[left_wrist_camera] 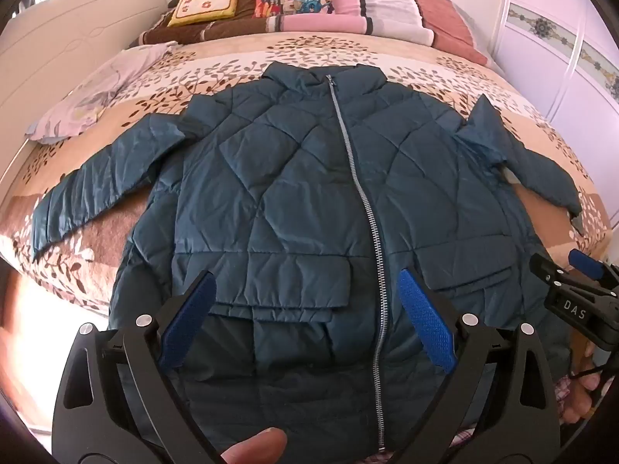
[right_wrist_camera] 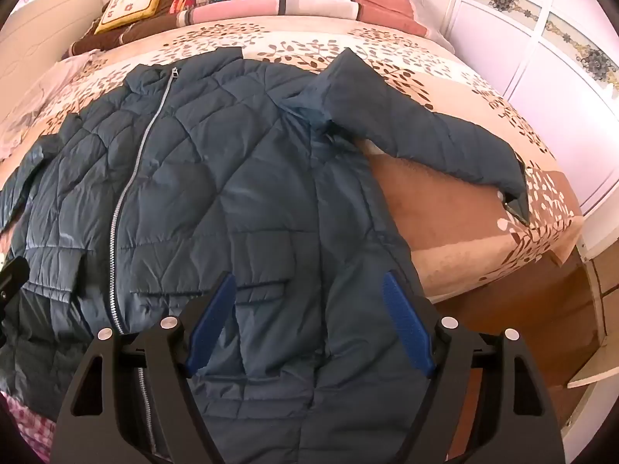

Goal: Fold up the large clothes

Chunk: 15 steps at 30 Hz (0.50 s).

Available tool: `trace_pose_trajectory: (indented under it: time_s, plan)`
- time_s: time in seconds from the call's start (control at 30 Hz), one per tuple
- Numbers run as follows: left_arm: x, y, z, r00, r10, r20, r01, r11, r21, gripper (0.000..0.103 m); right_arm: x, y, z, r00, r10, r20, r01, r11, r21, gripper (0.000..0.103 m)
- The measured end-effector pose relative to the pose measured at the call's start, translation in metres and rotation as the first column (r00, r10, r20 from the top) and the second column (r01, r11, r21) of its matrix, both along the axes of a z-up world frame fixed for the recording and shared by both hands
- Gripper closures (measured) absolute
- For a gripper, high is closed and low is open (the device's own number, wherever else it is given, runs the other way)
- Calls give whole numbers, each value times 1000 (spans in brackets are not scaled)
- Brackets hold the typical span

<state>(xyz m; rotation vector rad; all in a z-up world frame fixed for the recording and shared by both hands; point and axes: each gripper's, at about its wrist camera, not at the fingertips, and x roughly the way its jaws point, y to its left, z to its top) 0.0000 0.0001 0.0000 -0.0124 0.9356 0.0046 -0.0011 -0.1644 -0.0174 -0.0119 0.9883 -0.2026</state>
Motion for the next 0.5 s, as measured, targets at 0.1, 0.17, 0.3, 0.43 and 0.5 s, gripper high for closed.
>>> trace_pose_trajectory:
  time_s: [0.1,0.17,0.3,0.43,0.5]
  plan:
    - [0,0,0,1000,0,0,0,1000,2,9,0,0,0,1000,-1,1,1,1000,-1,27]
    - [0,0,0,1000,1,0,-1,1000,1,9,-1,0,0,1000,-3,3,3,1000,-2,27]
    - [-1,-1,1,1000,1,2,-1,1000,1,9,-2,2,1,1000,-5,6,5,1000,-3,27]
    - [0,0,0,1000,1,-3,-1,1000,0,9,0,0,-2,1000,0,-3,0,1000,4,27]
    - [0,0,0,1000,1,-4,-1,1000,-1,9,0,0,-2,1000,0,-3,0,1000,3,27]
